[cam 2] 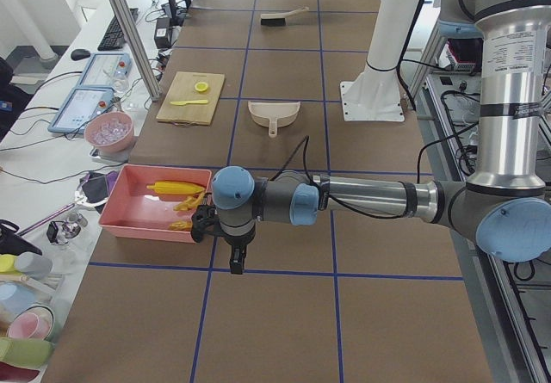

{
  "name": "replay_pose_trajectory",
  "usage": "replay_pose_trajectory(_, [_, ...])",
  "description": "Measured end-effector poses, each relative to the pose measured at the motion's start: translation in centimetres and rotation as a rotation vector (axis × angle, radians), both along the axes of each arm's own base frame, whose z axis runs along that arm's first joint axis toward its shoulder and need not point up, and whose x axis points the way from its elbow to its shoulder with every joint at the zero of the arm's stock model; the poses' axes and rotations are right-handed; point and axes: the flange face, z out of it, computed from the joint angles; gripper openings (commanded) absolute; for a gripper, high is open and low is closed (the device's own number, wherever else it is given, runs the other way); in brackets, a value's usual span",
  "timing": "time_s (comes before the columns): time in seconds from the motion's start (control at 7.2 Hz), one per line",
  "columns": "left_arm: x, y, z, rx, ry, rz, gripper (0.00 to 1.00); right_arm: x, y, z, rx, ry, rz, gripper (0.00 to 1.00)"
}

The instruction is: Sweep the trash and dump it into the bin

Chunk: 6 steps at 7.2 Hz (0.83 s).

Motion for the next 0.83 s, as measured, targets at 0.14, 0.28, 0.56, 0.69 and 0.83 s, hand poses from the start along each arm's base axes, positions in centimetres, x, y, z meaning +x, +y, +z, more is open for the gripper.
replay_pose_trajectory(0.14, [0.1, 0.4, 0.4, -0.008, -0.002, 0.008, 0.99, 0.0, 0.0, 0.0, 0.000, 0.000, 0.000, 1.00])
replay_pose_trajectory(0.28, [0.1, 0.8, 0.9, 0.003, -0.004, 0.035, 0.99, 0.0, 0.0, -0.1, 0.002, -0.001, 0.000, 1.00])
replay_pose_trajectory(0.56, [0.2, 1.4, 1.6, 0.016, -0.005, 0.081, 0.99, 0.0, 0.0, -0.2, 0.003, -0.001, 0.000, 1.00])
replay_pose_trajectory(0.69, [0.1, 1.5, 1.6, 0.019, -0.005, 0.086, 0.99, 0.0, 0.0, -0.2, 0.003, -0.001, 0.000, 1.00])
replay_pose_trajectory(0.83, [0.1, 1.5, 1.6, 0.020, -0.005, 0.086, 0.99, 0.0, 0.0, -0.2, 0.004, -0.001, 0.000, 1.00])
